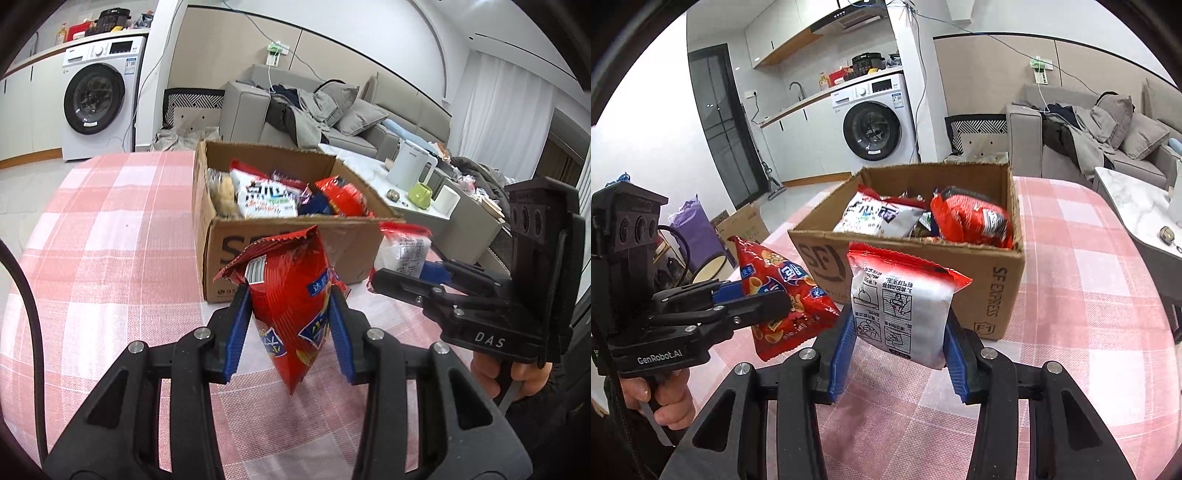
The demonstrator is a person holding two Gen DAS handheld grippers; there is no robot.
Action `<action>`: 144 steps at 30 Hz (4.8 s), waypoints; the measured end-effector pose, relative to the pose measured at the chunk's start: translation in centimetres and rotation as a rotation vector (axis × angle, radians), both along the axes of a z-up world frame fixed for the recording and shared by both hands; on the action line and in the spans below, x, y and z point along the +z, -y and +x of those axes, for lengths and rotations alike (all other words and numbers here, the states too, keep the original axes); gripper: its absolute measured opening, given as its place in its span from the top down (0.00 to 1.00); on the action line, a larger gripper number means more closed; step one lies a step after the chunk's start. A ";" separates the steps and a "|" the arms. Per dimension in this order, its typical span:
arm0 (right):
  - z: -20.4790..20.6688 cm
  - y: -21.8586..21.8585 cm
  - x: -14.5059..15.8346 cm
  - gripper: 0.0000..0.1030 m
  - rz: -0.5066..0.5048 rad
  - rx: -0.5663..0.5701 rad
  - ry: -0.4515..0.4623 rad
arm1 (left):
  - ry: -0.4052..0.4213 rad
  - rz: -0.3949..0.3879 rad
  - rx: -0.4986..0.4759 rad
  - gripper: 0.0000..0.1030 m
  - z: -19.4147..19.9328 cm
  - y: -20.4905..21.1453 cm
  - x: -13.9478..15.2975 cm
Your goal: Organize snacks
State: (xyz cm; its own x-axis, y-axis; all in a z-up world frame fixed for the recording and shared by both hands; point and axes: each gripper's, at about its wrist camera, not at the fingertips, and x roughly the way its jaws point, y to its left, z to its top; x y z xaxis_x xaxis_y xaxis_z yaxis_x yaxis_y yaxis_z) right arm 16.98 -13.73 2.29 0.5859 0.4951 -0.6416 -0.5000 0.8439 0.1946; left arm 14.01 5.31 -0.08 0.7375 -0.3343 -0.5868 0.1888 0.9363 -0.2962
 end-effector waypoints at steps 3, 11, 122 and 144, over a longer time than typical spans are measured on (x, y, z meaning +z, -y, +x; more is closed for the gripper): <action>-0.1 0.3 0.7 0.56 0.006 -0.005 0.012 | 0.019 -0.004 0.001 0.63 -0.7 -0.2 1.0; 0.0 1.2 2.0 0.56 0.030 -0.020 0.028 | 0.062 -0.023 0.000 0.63 -2.0 -1.0 3.6; 5.1 1.4 3.0 0.01 0.084 0.021 0.107 | 0.193 0.190 0.142 0.01 4.4 0.2 5.3; 1.2 3.3 1.5 0.00 0.140 -0.002 0.224 | 0.235 0.198 0.199 0.01 0.4 -0.6 2.6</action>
State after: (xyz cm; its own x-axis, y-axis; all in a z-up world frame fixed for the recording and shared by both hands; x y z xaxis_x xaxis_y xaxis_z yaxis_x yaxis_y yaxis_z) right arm 18.17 -17.08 3.77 0.7064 0.5688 -0.4213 -0.5423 0.8174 0.1942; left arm 14.45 5.87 2.48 0.8992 -0.0678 -0.4323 0.0389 0.9964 -0.0752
